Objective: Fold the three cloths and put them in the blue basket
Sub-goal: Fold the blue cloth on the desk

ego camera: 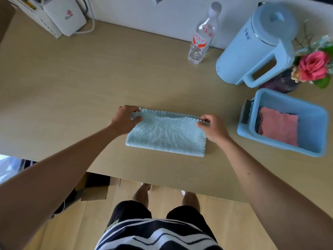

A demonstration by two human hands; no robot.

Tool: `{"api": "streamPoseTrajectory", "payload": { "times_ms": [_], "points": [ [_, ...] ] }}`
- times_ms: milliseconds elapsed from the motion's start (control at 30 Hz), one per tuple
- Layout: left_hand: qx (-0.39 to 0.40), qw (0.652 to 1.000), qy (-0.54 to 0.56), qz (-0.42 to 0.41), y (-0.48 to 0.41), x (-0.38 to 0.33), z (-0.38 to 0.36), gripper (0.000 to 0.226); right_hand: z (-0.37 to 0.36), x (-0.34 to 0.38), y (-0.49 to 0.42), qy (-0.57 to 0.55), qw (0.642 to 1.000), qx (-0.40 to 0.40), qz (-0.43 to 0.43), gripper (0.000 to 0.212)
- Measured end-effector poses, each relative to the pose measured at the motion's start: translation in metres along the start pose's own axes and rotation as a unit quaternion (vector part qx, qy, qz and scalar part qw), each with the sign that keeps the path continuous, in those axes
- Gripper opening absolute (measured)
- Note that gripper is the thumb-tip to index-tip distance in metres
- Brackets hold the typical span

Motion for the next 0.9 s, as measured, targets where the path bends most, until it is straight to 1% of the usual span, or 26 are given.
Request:
{"api": "streamPoseTrajectory", "payload": {
  "times_ms": [233,300,333,400,433,467,500,533,600,633,667,733,833,900],
  "points": [
    [-0.010,1.000,-0.014,-0.002,-0.015,0.004,-0.006,0.014,-0.004,-0.009,-0.021,0.000,0.999,-0.039,-0.001,0.013],
    [-0.015,0.999,-0.028,-0.004,-0.018,0.008,-0.008,0.020,-0.006,-0.013,-0.024,0.006,0.998,-0.059,0.000,0.014],
    [-0.023,0.998,-0.055,-0.013,-0.017,0.009,-0.009,0.027,-0.007,-0.014,-0.024,0.023,0.996,-0.082,0.003,0.019],
    [-0.044,0.987,-0.145,-0.047,-0.013,0.001,-0.010,0.038,-0.008,-0.013,-0.017,0.101,0.981,-0.160,0.033,0.030],
    [-0.057,0.980,-0.176,-0.077,-0.009,-0.008,-0.013,0.038,-0.011,-0.010,-0.012,0.131,0.970,-0.193,0.070,0.032],
    [-0.057,0.973,-0.194,-0.112,-0.004,-0.018,-0.018,0.037,-0.015,-0.005,-0.006,0.142,0.962,-0.200,0.120,0.032],
    [-0.039,0.969,-0.201,-0.138,0.003,-0.029,-0.026,0.035,-0.022,-0.001,0.000,0.142,0.958,-0.182,0.169,0.032],
    [-0.006,0.968,-0.203,-0.150,0.010,-0.037,-0.037,0.035,-0.030,0.002,0.005,0.142,0.958,-0.146,0.202,0.033],
    [0.058,0.967,-0.212,-0.126,0.025,-0.043,-0.062,0.044,-0.048,0.000,0.010,0.164,0.960,-0.070,0.214,0.038],
    [0.074,0.966,-0.222,-0.109,0.031,-0.043,-0.073,0.051,-0.054,-0.004,0.012,0.184,0.959,-0.049,0.208,0.042],
    [0.083,0.964,-0.235,-0.095,0.036,-0.041,-0.082,0.057,-0.059,-0.008,0.013,0.204,0.957,-0.041,0.201,0.046],
    [0.093,0.956,-0.263,-0.086,0.041,-0.036,-0.092,0.066,-0.063,-0.017,0.018,0.225,0.953,-0.049,0.196,0.052],
    [0.109,0.946,-0.286,-0.106,0.037,-0.030,-0.099,0.074,-0.065,-0.025,0.026,0.237,0.951,-0.071,0.185,0.056],
    [0.129,0.939,-0.290,-0.135,0.024,-0.029,-0.099,0.074,-0.068,-0.029,0.036,0.240,0.952,-0.083,0.169,0.057]
  ]
}}
Point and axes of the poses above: each hand's wrist, its own y-axis away from the middle knuckle, its own z-axis out of the back of the hand, x = y × z, the point moved 3 cm from there along -y, towards the middle knuckle, and after that the axes turned 13 degrees about -z, right-handed, at the moved point
